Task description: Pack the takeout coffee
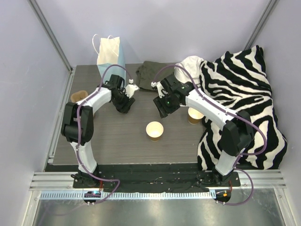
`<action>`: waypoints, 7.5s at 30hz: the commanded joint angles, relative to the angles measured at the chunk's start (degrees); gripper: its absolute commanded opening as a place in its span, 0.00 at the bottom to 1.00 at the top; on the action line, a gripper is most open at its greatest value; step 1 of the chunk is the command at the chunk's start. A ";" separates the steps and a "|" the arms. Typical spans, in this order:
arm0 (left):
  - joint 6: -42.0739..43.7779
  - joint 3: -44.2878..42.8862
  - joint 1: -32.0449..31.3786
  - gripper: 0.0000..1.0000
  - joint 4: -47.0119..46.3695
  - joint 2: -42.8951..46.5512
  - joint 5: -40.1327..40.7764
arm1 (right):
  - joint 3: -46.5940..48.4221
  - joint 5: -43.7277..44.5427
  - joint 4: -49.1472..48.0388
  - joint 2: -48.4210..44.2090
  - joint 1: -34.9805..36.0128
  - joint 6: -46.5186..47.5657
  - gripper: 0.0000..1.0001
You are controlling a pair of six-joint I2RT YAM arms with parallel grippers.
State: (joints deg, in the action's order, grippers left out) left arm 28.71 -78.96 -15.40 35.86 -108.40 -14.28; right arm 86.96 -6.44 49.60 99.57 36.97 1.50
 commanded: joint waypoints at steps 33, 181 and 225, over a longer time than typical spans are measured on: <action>-6.02 -3.22 0.98 0.00 8.18 10.40 -8.91 | 4.36 -9.11 -4.86 -0.18 -2.25 -1.41 0.57; -12.46 2.25 17.22 0.00 7.81 2.58 -18.41 | -5.13 -22.74 -23.59 -4.82 -17.55 -18.55 0.62; -1.73 8.30 -34.00 0.00 3.87 38.62 5.32 | -12.43 -47.18 -34.57 -11.33 -7.80 -28.04 0.88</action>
State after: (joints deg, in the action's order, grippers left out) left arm 26.76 -68.64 -48.64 42.15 -69.67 -8.10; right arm 73.73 -52.88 23.07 89.71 28.14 -23.42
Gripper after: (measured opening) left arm 0.085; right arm 0.888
